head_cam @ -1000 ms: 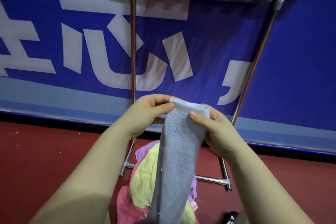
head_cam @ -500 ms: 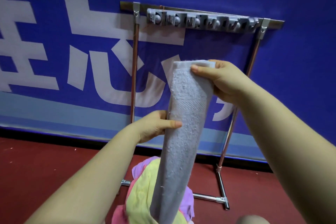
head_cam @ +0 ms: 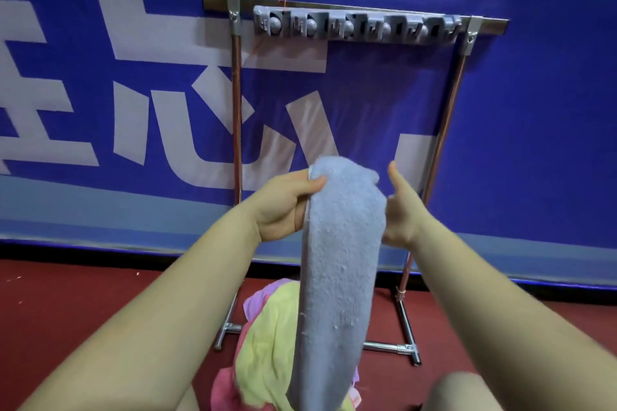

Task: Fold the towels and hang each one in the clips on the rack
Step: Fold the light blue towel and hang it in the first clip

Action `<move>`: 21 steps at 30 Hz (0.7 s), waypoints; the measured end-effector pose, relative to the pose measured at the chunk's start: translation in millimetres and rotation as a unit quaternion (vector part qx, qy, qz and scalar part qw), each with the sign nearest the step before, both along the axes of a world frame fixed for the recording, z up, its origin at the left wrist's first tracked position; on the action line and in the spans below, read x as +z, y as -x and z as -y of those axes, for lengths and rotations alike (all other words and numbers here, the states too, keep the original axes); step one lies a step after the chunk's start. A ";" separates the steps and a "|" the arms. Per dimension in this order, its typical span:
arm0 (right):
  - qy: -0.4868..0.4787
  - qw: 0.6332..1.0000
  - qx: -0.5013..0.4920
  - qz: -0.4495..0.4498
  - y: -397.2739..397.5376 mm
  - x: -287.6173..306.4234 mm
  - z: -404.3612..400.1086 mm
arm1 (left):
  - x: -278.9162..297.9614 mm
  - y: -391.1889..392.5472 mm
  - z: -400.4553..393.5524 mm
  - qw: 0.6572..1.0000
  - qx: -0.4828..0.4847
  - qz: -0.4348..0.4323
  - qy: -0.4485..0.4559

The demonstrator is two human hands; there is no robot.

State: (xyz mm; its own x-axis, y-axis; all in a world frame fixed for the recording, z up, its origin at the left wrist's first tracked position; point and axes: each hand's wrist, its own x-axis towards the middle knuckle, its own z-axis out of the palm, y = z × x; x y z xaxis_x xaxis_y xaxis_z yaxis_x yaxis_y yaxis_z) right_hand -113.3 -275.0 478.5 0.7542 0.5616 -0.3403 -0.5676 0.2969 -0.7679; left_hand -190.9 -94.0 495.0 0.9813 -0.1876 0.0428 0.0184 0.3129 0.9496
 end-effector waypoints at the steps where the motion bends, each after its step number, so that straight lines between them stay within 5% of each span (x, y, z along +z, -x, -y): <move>1: -0.018 0.999 0.028 -0.017 9.3 -18.2 -0.6 | 0.5 -4.3 -1.3 1.000 0.010 -0.005 -0.001; 5: -0.079 0.987 0.143 -0.003 41.5 -59.4 -2.5 | 0.2 -19.9 -10.2 0.998 0.051 -0.037 -0.029; 8: -0.040 0.981 0.182 0.046 49.5 -58.0 -1.0 | 3.2 -25.4 -20.0 0.993 0.093 -0.066 -0.029; 15: 0.007 0.981 0.135 0.136 58.5 -3.1 -9.5 | -7.2 -28.1 -43.5 0.979 0.168 -0.119 -0.001; 21: 0.041 0.990 0.083 0.110 43.1 40.0 -22.6 | -40.9 -18.0 -20.5 0.976 0.110 -0.188 -0.005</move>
State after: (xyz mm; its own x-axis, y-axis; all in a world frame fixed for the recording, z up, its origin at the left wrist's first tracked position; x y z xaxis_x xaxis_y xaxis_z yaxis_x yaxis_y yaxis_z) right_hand -156.4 -252.4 518.5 0.7142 0.6622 -0.2268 -0.4191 0.1451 -0.8963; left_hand -172.8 -73.4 454.1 0.9442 0.0315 -0.3280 0.2985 0.3399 0.8919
